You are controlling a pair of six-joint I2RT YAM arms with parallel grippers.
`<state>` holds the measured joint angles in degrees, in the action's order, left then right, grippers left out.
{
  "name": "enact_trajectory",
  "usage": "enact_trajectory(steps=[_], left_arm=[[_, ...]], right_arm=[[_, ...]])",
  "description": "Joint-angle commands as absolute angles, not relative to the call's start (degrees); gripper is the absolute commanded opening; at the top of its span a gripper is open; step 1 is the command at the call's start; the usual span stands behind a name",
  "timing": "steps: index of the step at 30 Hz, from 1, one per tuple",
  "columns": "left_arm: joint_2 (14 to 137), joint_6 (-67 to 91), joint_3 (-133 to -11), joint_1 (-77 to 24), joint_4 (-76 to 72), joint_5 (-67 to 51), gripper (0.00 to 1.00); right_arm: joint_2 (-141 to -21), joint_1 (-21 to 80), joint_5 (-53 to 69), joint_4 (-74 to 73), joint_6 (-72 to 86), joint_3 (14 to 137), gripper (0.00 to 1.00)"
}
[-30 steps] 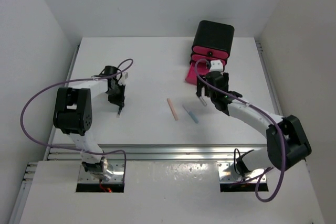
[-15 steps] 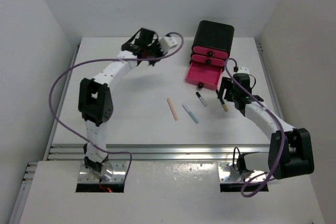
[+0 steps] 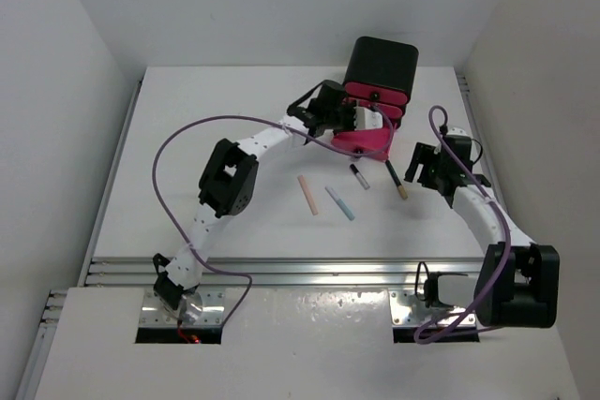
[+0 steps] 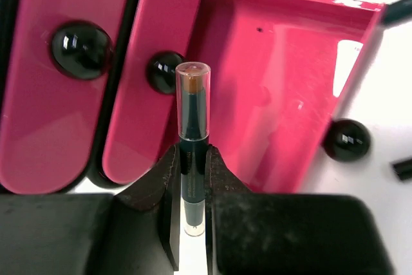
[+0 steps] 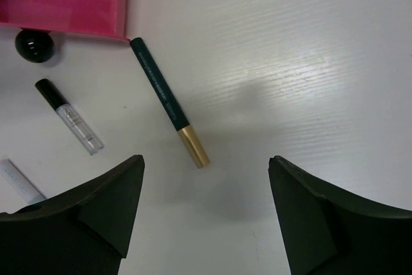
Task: Organize the makeup
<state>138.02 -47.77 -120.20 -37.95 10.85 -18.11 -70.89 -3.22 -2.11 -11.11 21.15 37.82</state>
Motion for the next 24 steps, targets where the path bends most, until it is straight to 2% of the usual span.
enact_trajectory(steps=[1,3,5,6,7,8,10,14,19,22,24], left_arm=[[137.6,-50.8,-120.3,-39.3,0.8,-20.9,0.01],[139.2,-50.8,-119.6,-40.0,0.1,-19.3,0.10],[139.7,-49.7,-119.6,-40.5,0.1,-19.3,0.44],[139.7,-48.7,-118.6,-40.5,-0.4,-18.8,0.64],[139.1,-47.7,-117.9,-40.5,-1.2,-18.8,0.74],[138.6,-47.1,-117.1,-40.5,-1.2,-18.8,0.80],[136.6,-46.6,-114.1,-40.5,-3.6,-18.3,0.84],[134.0,-44.3,-112.1,-40.5,-4.8,-17.7,0.85],[128.3,-35.2,-112.7,-38.5,-5.4,-18.2,0.85],[124.9,-28.1,-112.7,-35.4,-2.7,-18.9,0.85],[123.1,-23.8,-112.2,-33.8,0.7,-20.1,0.85]], right_arm=[[-70.7,-4.5,-0.4,-12.7,19.2,39.6,0.80],[-71.3,-5.0,-0.3,-13.0,18.5,40.0,0.82],[-72.5,-5.0,1.5,-12.6,17.2,39.7,0.82],[-73.0,-5.1,3.4,-12.1,17.1,39.6,0.82],[-73.9,-5.1,4.3,-11.2,16.6,39.6,0.82],[-74.5,-5.0,5.3,-11.0,16.3,39.8,0.82],[-76.4,-5.0,8.3,-11.2,16.1,41.0,0.80],[-84.6,-5.1,11.7,-14.7,15.7,46.3,0.73],[-92.1,-4.7,11.7,-16.7,14.6,52.7,0.71],[-95.4,-4.5,11.0,-14.7,13.6,54.5,0.66],[-97.9,-3.8,10.7,-18.3,11.8,56.4,0.62]])
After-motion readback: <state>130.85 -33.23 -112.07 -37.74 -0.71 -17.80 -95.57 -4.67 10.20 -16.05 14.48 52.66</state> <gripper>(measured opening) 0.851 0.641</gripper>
